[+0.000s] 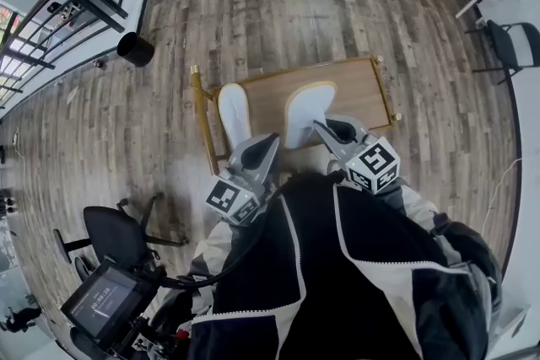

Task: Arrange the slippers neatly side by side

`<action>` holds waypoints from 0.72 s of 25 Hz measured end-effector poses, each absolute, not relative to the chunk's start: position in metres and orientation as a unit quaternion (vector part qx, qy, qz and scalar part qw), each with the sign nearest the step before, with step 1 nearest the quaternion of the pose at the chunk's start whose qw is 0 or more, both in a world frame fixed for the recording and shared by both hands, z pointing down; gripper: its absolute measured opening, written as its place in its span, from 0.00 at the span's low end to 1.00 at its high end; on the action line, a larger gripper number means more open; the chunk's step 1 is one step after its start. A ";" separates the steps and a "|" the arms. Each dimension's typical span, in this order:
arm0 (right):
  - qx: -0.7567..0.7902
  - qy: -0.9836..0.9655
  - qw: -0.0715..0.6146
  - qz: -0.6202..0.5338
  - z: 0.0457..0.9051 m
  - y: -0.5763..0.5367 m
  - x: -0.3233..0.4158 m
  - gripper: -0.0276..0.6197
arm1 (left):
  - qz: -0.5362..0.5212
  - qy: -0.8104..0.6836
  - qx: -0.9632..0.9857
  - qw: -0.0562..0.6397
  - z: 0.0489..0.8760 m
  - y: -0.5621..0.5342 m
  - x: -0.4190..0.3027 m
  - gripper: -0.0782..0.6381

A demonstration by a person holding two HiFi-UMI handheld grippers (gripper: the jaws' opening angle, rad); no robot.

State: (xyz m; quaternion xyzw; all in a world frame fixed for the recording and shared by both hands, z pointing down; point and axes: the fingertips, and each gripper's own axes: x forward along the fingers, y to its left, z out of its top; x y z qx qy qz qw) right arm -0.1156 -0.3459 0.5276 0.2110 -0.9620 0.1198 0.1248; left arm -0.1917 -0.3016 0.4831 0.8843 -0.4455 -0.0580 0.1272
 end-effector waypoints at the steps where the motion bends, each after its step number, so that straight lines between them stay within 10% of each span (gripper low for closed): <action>1: 0.210 -0.961 0.132 0.125 0.532 -0.347 -0.120 0.09 | -0.059 -0.447 0.883 0.129 0.483 -0.299 -0.194 0.13; 18: 0.203 -0.902 0.302 0.231 0.700 -0.383 -0.245 0.09 | -0.055 -0.495 0.854 0.148 0.490 -0.263 -0.280 0.13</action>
